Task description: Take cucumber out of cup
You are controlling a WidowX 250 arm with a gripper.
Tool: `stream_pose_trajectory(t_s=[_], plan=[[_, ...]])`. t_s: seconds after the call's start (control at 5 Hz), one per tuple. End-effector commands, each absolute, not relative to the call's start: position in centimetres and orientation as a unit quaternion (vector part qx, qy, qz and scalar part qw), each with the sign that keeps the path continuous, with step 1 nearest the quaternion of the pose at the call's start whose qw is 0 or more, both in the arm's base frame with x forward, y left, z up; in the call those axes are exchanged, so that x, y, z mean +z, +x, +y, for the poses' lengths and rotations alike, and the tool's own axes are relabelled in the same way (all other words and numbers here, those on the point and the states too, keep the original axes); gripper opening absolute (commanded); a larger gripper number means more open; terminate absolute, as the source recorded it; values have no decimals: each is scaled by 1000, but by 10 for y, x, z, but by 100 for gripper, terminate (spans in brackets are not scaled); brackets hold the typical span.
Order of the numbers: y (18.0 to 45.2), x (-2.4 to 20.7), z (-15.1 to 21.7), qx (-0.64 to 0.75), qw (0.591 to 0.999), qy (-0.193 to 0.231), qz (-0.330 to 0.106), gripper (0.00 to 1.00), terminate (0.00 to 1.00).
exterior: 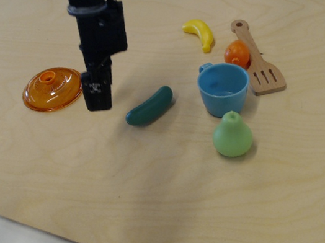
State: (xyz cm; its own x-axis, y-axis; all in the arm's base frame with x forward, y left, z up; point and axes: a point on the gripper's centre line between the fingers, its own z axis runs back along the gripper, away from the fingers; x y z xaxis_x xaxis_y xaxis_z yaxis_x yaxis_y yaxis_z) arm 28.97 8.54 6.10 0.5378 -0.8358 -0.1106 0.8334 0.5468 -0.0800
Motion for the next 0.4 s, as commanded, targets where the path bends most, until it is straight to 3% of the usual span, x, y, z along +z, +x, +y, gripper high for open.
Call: stream_pose_trajectory(t_s=[0.0, 0.2], plan=[[292, 112, 91, -453, 890, 34, 36, 100, 0], [292, 112, 91, -453, 890, 34, 36, 100, 100]])
